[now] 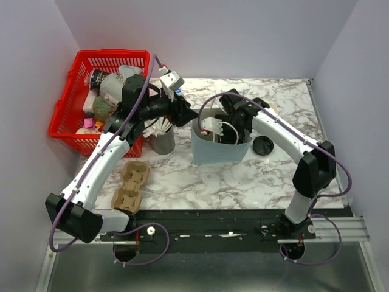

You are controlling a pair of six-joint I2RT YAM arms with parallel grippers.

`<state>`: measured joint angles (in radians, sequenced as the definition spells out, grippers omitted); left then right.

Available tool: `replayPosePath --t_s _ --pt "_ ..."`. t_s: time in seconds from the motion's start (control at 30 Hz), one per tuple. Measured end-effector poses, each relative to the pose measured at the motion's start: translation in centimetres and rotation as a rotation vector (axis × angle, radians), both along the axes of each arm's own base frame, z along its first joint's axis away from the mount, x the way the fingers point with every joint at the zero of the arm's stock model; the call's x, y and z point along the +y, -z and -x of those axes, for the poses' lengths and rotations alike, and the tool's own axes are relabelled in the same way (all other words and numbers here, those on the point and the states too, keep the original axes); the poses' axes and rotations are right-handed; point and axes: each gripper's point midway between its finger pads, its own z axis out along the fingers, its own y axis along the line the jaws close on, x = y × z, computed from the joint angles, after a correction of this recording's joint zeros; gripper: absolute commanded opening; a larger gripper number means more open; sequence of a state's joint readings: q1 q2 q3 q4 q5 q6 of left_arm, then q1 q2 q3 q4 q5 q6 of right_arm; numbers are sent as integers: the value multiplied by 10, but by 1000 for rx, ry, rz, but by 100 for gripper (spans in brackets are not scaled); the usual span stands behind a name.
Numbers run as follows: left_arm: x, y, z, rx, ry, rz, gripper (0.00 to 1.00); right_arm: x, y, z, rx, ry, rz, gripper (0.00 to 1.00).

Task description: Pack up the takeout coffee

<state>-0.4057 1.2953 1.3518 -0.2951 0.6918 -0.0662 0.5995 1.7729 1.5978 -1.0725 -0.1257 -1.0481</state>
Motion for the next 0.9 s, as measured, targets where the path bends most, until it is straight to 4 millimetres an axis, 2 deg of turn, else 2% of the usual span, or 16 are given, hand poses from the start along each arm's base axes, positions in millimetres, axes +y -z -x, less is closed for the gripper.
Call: replayPosePath --t_s 0.17,0.3,0.47,0.67,0.7,0.8,0.9 --pt "3 -8 6 -25 -1 2 67 0 1 -1 6 8 -27 3" --pt "6 -5 8 -27 -1 -17 69 1 1 -1 17 25 -54 13" --pt "7 -2 8 -26 -1 -27 70 1 0 -1 15 32 -66 15" --pt "7 -2 9 -26 0 -27 70 2 -1 1 13 37 -84 33" --pt "7 -2 9 -25 0 -28 70 1 -1 1 13 41 -87 40" --pt "6 -1 9 -24 1 -28 70 2 -2 2 17 54 -97 53" --pt "6 0 10 -20 6 -28 70 3 -4 3 22 67 -107 59"
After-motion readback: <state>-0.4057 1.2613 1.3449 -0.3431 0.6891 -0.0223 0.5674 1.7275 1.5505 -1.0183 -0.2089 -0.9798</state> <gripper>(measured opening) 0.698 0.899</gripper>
